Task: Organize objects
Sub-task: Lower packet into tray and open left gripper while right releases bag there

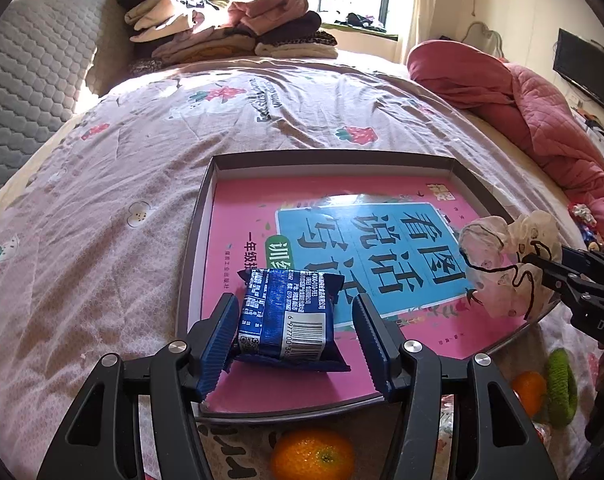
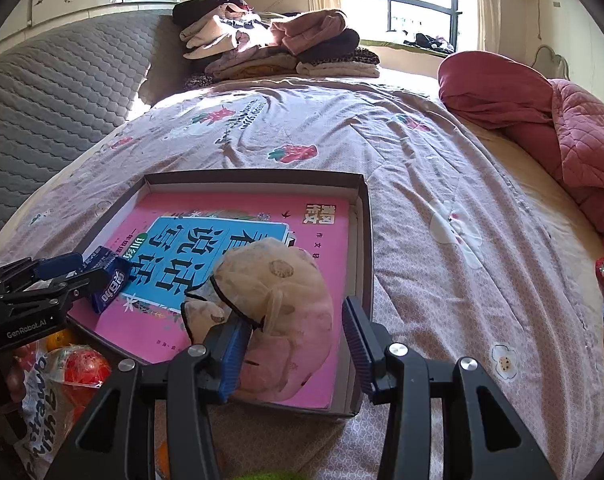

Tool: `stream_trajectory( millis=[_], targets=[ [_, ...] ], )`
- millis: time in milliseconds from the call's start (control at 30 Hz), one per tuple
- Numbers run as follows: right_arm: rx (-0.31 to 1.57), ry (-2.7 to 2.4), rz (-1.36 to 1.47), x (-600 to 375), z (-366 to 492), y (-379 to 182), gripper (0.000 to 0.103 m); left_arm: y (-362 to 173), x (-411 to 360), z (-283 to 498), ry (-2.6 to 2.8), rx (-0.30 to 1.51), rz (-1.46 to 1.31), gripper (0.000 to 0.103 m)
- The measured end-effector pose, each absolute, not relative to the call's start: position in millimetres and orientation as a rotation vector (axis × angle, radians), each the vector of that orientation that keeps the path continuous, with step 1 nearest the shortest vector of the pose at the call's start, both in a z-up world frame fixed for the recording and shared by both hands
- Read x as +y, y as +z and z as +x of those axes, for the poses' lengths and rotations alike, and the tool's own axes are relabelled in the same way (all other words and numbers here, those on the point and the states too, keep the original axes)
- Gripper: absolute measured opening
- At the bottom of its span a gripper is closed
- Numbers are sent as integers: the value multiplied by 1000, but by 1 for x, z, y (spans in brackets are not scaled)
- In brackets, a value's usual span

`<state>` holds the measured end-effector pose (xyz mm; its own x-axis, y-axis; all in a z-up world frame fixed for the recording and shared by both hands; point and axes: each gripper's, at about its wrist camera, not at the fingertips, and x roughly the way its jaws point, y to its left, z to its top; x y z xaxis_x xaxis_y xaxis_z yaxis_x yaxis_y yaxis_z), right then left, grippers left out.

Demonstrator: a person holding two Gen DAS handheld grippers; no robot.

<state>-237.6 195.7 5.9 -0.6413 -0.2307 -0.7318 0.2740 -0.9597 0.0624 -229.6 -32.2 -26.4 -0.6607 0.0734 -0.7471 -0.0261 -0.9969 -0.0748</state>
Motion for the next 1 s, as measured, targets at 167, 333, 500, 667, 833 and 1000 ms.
stream_trajectory(
  millis=[167,333,500,667,833,1000],
  targets=[
    [16,-2614,1120,199,-233,16,46,-22,-33,-227,2814,-101,-1257,61],
    [-7,-2606,1127,201,-235,17,47,-22,-29,-225,2805,-92,-1254,61],
    [-28,-2618,1138,205,-239,13,47,-20,-26,-223,2802,-84,-1245,61],
    [33,-2703,1040,205,-237,21,47,-17,-26,-221,2805,-83,-1238,61],
    [16,-2700,1004,205,-235,26,47,-15,-26,-220,2811,-90,-1228,61],
    [17,-2702,950,205,-233,31,47,-12,-26,-219,2811,-96,-1219,61]
  ],
)
